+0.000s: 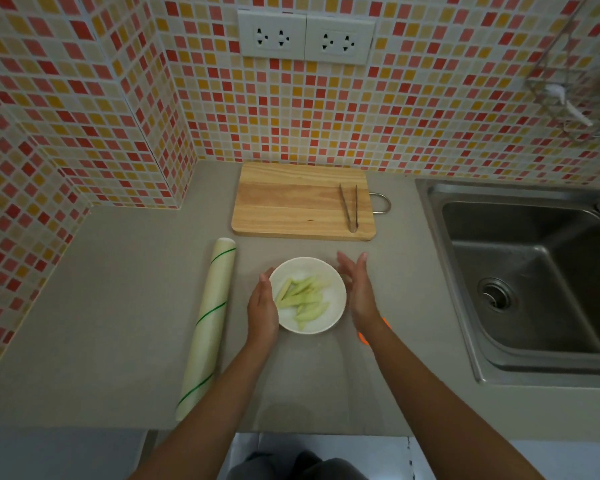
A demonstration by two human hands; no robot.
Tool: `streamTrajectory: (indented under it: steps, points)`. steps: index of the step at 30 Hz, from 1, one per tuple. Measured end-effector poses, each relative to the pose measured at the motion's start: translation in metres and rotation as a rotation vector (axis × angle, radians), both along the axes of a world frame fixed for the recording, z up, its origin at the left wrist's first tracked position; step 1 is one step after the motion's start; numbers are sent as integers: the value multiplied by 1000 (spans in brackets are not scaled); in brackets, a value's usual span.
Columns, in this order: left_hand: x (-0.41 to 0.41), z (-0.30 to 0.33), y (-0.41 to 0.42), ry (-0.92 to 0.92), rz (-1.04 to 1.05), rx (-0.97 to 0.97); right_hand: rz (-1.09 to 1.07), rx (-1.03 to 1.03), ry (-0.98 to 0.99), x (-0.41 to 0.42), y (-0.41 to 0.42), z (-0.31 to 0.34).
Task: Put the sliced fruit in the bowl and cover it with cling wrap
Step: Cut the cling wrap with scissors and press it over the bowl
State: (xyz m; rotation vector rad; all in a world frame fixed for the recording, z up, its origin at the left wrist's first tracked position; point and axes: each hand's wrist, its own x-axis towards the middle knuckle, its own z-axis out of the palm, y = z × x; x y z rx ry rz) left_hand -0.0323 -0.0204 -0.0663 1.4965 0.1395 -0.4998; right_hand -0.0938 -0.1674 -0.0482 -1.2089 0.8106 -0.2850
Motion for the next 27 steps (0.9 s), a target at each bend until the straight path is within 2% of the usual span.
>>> streamTrajectory:
  steps: [3, 6, 8, 10, 17, 20, 27]
  points:
    - [3, 1, 3, -5, 102, 13, -259, -33, -85, -12, 10, -6]
    - [17, 3, -2, -44, 59, -24, -416, 99, -208, -22, 36, -15]
    - [24, 2, -7, -56, -58, 6, -402, 227, -282, -18, 50, -16]
    - [24, -2, -9, -79, -143, 41, -374, 261, -248, -10, 56, -13]
    - [24, -5, -8, -108, -98, 67, -287, 370, -264, 1, 47, -12]
    - [27, -6, -7, -103, -132, 62, -254, 328, -211, 2, 48, -15]
    - [55, -4, -2, 2, -341, 80, -135, 56, -83, 5, 33, -15]
